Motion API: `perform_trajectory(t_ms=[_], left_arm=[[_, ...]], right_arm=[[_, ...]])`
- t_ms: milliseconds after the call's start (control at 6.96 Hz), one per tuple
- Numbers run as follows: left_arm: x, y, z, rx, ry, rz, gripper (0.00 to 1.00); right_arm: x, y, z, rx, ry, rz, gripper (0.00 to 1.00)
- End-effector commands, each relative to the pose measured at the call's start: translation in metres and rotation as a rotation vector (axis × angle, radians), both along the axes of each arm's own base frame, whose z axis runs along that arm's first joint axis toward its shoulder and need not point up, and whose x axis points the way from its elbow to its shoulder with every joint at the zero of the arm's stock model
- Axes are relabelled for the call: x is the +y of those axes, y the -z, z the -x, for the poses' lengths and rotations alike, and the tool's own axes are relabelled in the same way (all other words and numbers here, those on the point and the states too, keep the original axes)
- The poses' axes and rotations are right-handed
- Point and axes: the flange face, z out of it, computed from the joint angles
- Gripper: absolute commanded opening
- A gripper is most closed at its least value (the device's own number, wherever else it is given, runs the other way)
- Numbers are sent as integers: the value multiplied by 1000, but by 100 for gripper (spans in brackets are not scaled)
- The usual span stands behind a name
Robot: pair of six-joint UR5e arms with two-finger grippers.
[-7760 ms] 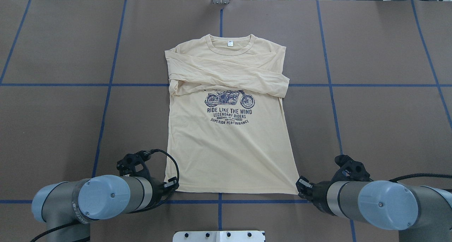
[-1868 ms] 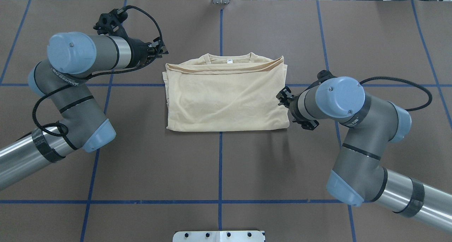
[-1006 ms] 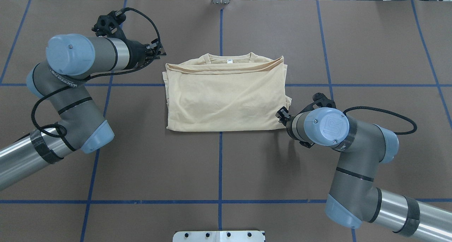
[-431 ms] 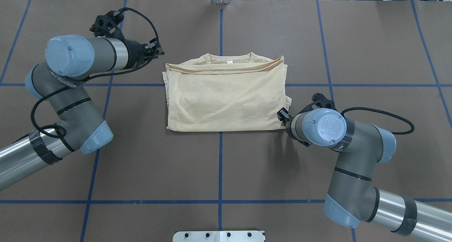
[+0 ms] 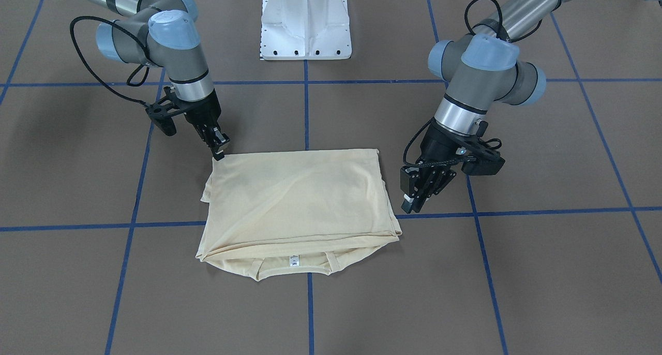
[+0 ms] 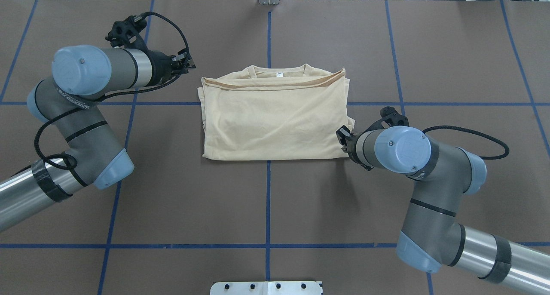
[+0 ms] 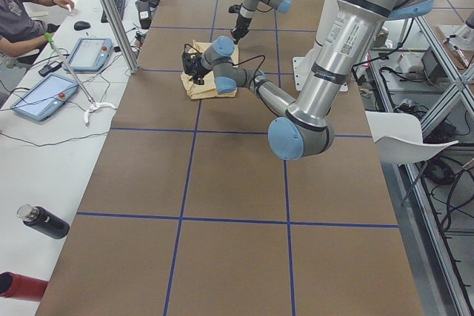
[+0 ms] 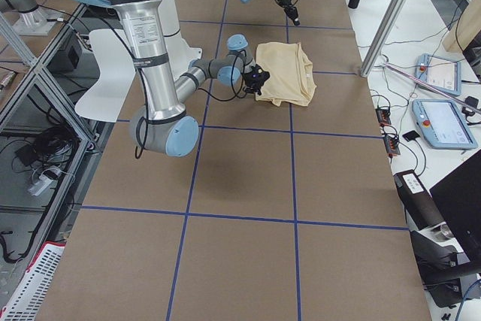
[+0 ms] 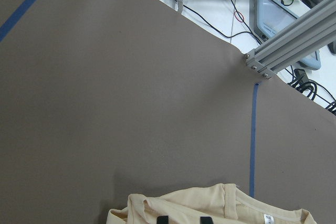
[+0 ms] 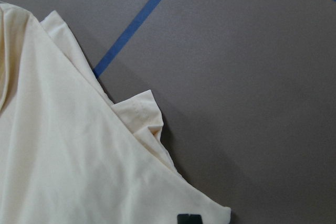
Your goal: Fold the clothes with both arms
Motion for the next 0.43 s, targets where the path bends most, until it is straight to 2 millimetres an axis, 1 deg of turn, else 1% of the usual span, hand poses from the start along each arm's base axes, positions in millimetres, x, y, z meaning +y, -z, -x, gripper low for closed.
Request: perform_trajectory(t_ms=[0,144,287], left_arm=[[1,-1,1,0,-1,1,32],[2,-6,1,-6,-3,6,32],[2,-5,1,-4,-1,6,32]], right_arm=[[16,-7,-25,-8,3,0,0],[13,-16,-16,11,5,2,45],[11,-21,-12,21,2,6,60]])
